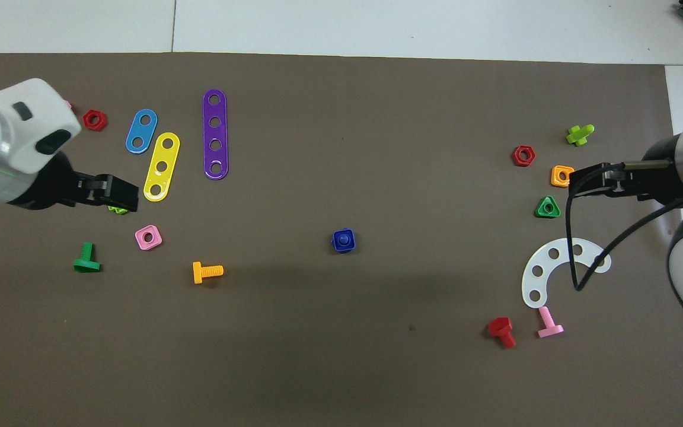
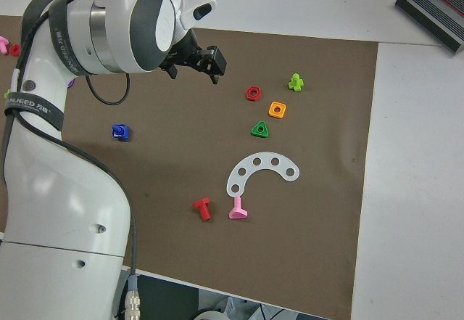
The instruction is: Unscrew and place screws in storage area
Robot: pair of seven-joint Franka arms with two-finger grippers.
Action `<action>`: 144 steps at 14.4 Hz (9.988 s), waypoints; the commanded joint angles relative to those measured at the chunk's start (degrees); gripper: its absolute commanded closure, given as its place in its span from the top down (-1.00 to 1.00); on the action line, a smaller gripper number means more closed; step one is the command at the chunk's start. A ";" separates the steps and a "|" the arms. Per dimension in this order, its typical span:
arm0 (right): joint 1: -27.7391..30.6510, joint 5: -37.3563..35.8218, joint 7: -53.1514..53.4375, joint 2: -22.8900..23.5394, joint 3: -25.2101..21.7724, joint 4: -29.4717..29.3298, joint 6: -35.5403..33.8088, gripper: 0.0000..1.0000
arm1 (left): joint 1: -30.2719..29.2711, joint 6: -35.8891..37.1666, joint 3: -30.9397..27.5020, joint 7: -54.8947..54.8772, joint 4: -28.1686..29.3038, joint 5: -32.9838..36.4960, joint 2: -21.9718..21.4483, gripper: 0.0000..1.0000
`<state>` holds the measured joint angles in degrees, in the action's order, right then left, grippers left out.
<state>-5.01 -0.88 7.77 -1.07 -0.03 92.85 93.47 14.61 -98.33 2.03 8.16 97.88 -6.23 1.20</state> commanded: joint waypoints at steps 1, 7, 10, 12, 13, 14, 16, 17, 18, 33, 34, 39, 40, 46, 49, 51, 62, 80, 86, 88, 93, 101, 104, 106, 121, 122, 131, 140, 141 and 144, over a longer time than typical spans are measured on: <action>0.79 1.41 -1.36 -1.30 0.12 1.19 -0.49 1.00 | 7.34 -7.38 -0.98 10.00 1.61 -1.41 3.62 0.83; 0.79 1.41 -1.27 -1.30 0.12 1.19 -0.49 1.00 | 17.02 -27.51 -0.98 20.21 11.37 -3.26 7.14 0.74; 0.79 1.41 -1.36 -1.30 0.12 1.19 -0.49 1.00 | 20.18 -34.36 -1.15 23.65 10.84 -3.26 12.50 0.75; 0.79 1.41 -1.36 -1.30 0.12 1.19 -0.49 1.00 | 22.73 -36.22 -1.33 25.05 9.44 -2.65 16.71 0.75; 0.79 1.41 -1.36 -1.30 0.12 1.19 -0.49 1.00 | 24.31 -38.06 -1.50 26.19 9.35 -2.56 18.64 0.75; 0.79 1.41 -1.36 -1.30 0.12 1.19 -0.49 1.00 | 24.59 -38.86 -1.59 26.29 9.35 -2.03 19.27 0.75; 0.79 1.41 -1.36 -1.30 0.12 1.19 -0.49 1.00 | 25.46 -38.95 -1.59 26.38 9.52 -0.45 19.54 0.74; 0.79 1.41 -1.27 -1.30 0.12 1.19 -0.49 1.00 | 25.99 -39.22 -1.59 26.47 9.44 -0.36 20.32 0.74; 0.79 1.41 -1.36 -1.30 0.12 1.19 -0.49 1.00 | 26.34 -39.22 -1.59 26.47 9.43 -0.27 20.68 0.72; 0.79 1.41 -1.27 -1.30 0.03 1.19 -0.57 1.00 | 27.84 -41.42 -1.68 27.08 10.49 1.66 21.74 0.44; 0.79 1.41 -1.44 -1.30 0.03 1.19 -0.57 1.00 | 27.84 -41.42 -1.68 27.08 10.58 1.75 21.74 0.42; 0.79 1.41 -1.53 -1.30 0.03 1.19 -0.57 1.00 | 27.75 -41.42 -1.68 27.00 10.75 1.84 21.74 0.12; 0.70 1.41 -1.53 -1.30 0.03 1.19 -0.57 1.00 | 27.75 -41.33 -1.68 27.00 10.75 1.84 21.74 -0.01; 0.35 1.41 -1.01 -1.30 0.03 1.19 -0.49 1.00 | 26.96 -39.23 -1.59 27.00 9.44 1.58 21.74 -1.00; 0.17 1.41 -0.92 -1.30 0.12 1.28 0.04 1.00 | 26.70 -27.75 -1.68 29.79 1.56 0.61 22.52 -1.00; 0.17 1.41 -0.92 -1.30 0.12 1.28 0.13 1.00 | 25.04 -21.84 -1.68 33.92 -4.08 0.34 22.44 -1.00; -10.53 1.41 11.97 -0.26 0.73 9.36 12.68 0.95 | 3.35 -14.16 -1.77 13.78 2.55 -0.10 13.92 -1.00; -28.92 -1.04 27.30 24.09 0.65 10.16 41.08 0.67 | -1.33 -34.23 -1.95 2.12 19.21 -0.10 10.93 1.00; -29.62 -2.37 27.65 23.84 0.73 13.14 41.17 0.40 | -9.94 -23.67 -2.21 -10.42 15.32 2.44 9.52 1.00; -29.80 -2.37 27.73 23.84 0.73 13.23 41.09 0.21 | -12.92 -21.83 -2.12 -14.73 15.32 5.34 8.21 1.00; -30.59 -2.37 27.82 23.48 0.73 14.11 41.00 -0.10 | -16.46 -11.13 -2.21 -18.18 11.83 5.71 2.67 1.00; -30.24 -2.37 27.82 22.35 0.47 13.93 41.00 -1.00 | -15.76 5.59 -1.95 -18.09 2.67 9.46 -4.01 1.00; -27.09 -2.46 27.30 17.79 0.29 15.42 39.77 -1.00 | -15.58 7.71 -1.42 -18.09 0.92 10.63 -5.85 1.00; -24.80 -2.46 26.95 14.27 0.21 19.80 39.94 -1.00 | -15.58 8.77 -1.42 -18.27 0.47 10.54 -6.47 1.00; 3.15 -2.02 2.69 12.49 0.47 27.21 46.70 -1.00 | -16.37 7.18 -2.21 -18.44 0.83 5.79 -6.91 1.00; 3.07 -2.02 2.86 13.37 0.47 27.12 47.23 -1.00 | -16.37 7.62 -2.21 -18.36 -0.05 5.79 -6.74 1.00; 2.54 -1.40 3.56 14.52 0.56 27.21 46.80 -0.03 | -17.07 16.05 -2.56 -18.27 -17.27 5.71 0.81 1.00; 2.81 -1.40 3.65 4.51 0.47 19.49 33.12 0.98 | -17.95 19.85 -2.65 -18.27 -28.36 6.14 9.44 1.00; 3.07 -1.40 3.39 3.46 0.56 16.86 29.61 0.98 | -17.95 19.15 -2.47 -18.27 -28.18 5.97 9.09 1.00; 3.25 -1.14 3.30 2.65 0.56 6.06 17.22 0.99 | -17.95 16.42 -2.12 -18.44 -18.20 5.97 3.39 1.00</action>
<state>-2.56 -2.31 11.06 0.68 0.08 105.58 116.98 -2.68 -80.85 -0.55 -9.88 73.15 0.58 8.99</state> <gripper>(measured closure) 0.004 0.000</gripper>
